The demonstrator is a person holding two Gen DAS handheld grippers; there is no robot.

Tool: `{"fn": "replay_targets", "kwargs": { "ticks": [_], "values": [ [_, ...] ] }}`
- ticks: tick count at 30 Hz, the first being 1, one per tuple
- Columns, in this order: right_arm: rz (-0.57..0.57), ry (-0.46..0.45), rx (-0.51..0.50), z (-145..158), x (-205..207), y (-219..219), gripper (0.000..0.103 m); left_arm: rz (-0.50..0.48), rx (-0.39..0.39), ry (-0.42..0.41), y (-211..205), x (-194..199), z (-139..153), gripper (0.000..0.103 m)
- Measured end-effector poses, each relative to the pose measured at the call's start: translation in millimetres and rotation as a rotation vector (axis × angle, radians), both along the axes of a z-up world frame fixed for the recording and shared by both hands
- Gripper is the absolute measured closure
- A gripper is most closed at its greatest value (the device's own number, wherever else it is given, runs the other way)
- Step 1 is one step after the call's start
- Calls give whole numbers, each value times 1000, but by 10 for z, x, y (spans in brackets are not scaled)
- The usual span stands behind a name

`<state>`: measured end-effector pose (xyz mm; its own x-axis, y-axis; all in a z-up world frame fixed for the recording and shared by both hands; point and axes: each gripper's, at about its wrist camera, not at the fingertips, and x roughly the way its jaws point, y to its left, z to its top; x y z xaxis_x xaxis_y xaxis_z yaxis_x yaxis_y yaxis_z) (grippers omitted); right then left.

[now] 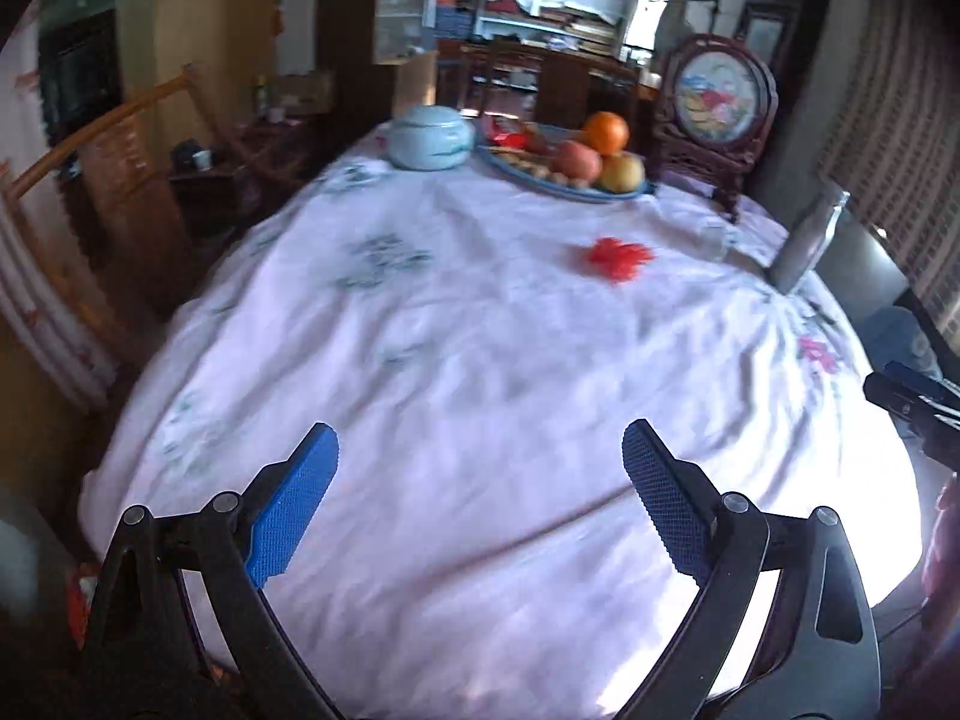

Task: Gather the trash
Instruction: 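Swing both tools back toward the table, then grasp the clear plastic cup with the right gripper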

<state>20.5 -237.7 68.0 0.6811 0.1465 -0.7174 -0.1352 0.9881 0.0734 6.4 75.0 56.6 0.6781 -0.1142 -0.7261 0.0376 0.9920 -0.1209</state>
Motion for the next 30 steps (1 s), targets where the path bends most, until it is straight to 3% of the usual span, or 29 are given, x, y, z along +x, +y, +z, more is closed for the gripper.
{"fn": "replay_targets", "kwargs": {
  "ticks": [8,12,14,18,23,26,30],
  "values": [
    [-133,-119,37,567,100,-819,31,-151,28,-92,-911,523,667,11],
    [-182,-181,24,897,431,-973,27,-153,35,-154,-1156,917,1084,10],
    [-214,-199,42,962,681,-1063,24,-169,69,-164,-1287,1156,1134,8],
    [-240,-188,77,774,1240,-1125,21,-160,127,-103,-1480,1721,800,8],
    [-256,-81,63,141,1984,-1040,21,-141,202,69,-1597,2301,-77,8],
    [-264,-3,26,-296,2413,-939,21,-135,200,149,-1537,2474,-493,8],
    [-257,80,-28,-775,2904,-787,21,-129,199,189,-1447,2611,-783,8]
  ]
}}
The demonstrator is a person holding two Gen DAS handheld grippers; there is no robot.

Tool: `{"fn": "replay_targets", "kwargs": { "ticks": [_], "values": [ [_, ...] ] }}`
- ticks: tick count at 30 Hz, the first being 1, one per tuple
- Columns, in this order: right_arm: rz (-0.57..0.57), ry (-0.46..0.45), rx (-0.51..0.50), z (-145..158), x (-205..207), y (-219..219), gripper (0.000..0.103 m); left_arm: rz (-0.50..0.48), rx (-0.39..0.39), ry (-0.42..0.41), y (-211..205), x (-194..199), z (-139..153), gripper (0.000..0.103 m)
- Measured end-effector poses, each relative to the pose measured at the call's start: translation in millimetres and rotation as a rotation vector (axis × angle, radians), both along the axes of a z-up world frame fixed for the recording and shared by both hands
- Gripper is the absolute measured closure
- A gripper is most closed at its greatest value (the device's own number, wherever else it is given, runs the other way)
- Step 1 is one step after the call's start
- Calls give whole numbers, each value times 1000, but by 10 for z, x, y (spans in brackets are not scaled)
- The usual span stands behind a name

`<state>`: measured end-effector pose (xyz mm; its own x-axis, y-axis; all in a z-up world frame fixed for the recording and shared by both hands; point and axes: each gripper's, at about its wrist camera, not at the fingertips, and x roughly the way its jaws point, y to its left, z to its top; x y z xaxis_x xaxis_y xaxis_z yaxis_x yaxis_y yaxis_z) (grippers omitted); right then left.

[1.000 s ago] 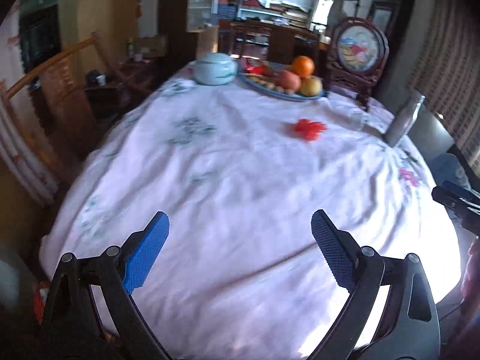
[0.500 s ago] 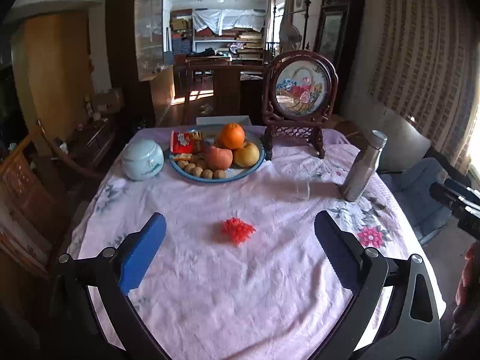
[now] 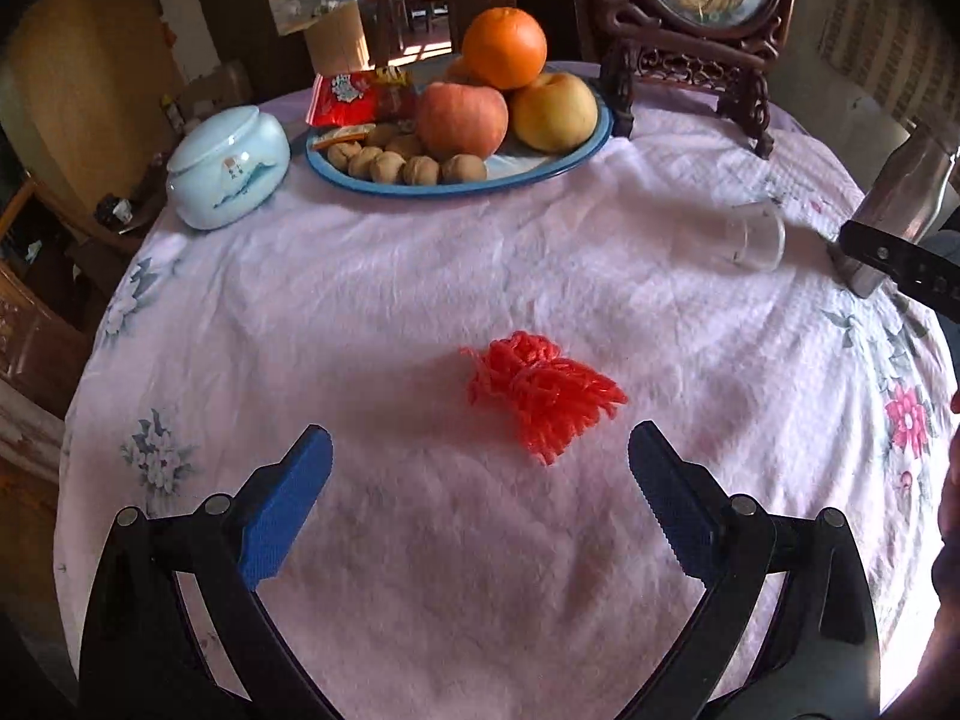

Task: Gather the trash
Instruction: 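Grasp the clear plastic cup with the right gripper, then grasp the red mesh fruit net with the left gripper while the right holds the cup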

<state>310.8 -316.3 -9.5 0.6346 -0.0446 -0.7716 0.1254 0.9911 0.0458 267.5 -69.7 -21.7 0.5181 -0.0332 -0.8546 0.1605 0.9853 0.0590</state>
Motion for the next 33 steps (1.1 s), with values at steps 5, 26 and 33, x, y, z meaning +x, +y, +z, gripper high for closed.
{"fn": "replay_targets", "kwargs": {
  "ticks": [5,26,33],
  "values": [
    [3,50,-27,-374,406,161,22,-9,-8,18,63,82,-84,8],
    [109,44,43,-207,-552,71,72,23,-77,68,-190,389,-189,8],
    [151,44,82,-190,-753,51,72,43,-85,53,-262,434,-188,8]
  ]
}}
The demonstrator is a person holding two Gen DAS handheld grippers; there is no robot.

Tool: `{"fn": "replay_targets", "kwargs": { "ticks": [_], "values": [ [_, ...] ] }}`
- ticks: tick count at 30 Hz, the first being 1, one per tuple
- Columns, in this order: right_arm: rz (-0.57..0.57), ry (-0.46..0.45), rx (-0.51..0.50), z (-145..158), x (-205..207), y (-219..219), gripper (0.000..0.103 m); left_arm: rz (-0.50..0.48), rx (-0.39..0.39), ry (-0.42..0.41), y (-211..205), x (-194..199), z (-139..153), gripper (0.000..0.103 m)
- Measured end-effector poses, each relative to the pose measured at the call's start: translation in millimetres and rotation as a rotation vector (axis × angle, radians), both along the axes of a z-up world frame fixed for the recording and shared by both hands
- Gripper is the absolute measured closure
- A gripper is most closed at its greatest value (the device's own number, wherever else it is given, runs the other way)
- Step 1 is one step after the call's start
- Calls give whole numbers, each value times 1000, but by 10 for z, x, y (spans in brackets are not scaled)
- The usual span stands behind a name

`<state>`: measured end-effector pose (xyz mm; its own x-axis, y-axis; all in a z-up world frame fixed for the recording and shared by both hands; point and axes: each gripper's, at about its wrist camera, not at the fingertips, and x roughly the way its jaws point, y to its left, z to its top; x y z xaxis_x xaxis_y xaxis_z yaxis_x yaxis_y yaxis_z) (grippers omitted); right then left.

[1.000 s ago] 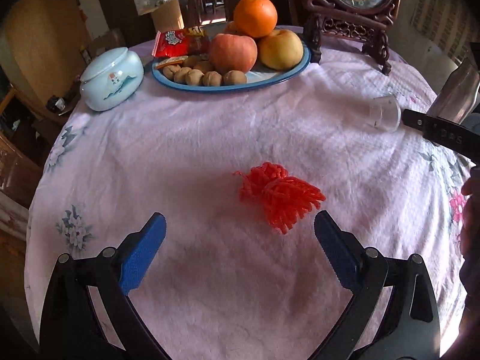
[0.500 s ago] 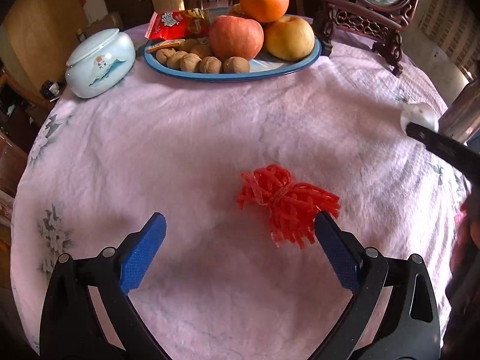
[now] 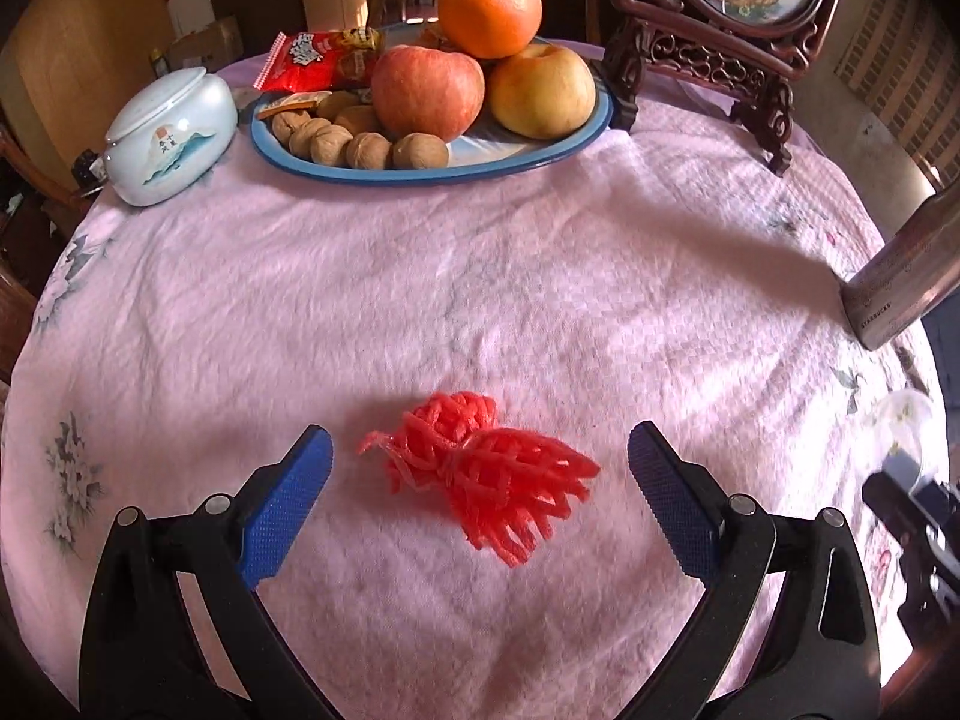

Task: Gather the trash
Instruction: 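Grasp the red mesh fruit net with the left gripper while the right holds the cup, then carry the net and cup over to the red basket with both grippers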

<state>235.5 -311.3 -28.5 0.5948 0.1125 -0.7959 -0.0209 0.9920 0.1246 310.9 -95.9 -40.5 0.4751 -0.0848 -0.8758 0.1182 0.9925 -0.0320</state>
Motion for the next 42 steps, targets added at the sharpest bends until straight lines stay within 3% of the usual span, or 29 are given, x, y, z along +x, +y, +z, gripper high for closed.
{"fn": "replay_targets", "kwargs": {
  "ticks": [3,8,14,21,29,42],
  "values": [
    [5,-7,13,9,-31,3,72,1,30,8,-19,25,-51,14],
    [12,-9,27,7,-78,34,72,27,71,49,-5,72,-196,49],
    [16,-8,41,26,-189,89,72,12,81,32,72,-103,-70,71],
    [49,-31,76,174,-472,339,72,14,66,-27,328,-569,261,72],
    [124,-49,131,319,-933,914,72,68,20,-114,894,-1454,562,72],
    [246,-31,184,188,-1793,1842,72,182,-20,-195,1851,-2806,497,72]
  ]
}}
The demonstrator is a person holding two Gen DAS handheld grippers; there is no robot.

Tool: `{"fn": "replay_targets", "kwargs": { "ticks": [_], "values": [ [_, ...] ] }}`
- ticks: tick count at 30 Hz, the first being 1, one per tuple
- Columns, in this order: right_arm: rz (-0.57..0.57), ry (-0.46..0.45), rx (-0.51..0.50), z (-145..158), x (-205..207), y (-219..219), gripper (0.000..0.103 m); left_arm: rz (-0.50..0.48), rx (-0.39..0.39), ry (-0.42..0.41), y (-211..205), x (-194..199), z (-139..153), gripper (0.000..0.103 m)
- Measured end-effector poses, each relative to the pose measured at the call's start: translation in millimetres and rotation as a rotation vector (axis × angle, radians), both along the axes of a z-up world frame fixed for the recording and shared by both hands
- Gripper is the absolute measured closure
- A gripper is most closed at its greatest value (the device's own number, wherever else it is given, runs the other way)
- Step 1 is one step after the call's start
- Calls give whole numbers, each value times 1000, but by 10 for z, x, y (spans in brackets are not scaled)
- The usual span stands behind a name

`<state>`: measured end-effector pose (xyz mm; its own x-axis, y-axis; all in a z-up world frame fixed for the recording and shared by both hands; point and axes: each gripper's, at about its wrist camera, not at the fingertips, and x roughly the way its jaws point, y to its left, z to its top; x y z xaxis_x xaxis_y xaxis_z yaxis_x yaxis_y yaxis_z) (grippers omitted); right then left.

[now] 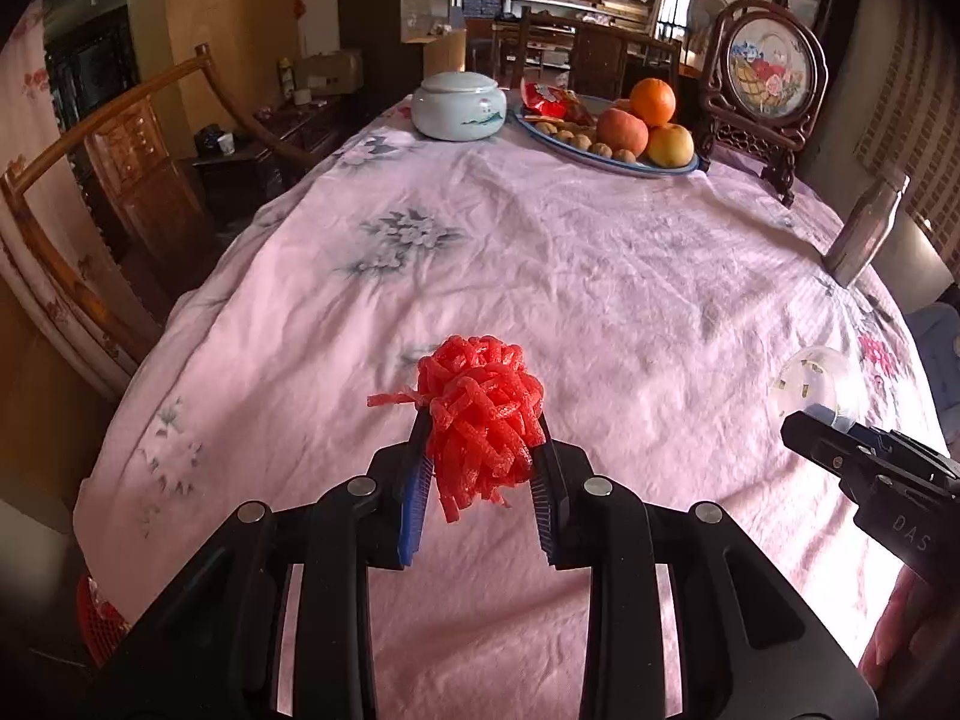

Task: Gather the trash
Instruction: 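Carry the net and cup over to the red basket with both grippers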

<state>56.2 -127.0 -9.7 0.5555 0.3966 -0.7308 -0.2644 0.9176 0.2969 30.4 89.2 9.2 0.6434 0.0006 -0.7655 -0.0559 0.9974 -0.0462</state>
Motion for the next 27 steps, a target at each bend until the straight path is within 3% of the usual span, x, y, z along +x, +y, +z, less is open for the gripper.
{"fn": "replay_targets", "kwargs": {
  "ticks": [19,27],
  "values": [
    [305,-31,-6,69,-946,1599,73,284,-58,-74,1339,-1377,-193,72],
    [495,-53,-60,133,-1256,2469,73,442,-87,-86,2039,-1880,-273,72]
  ]
}}
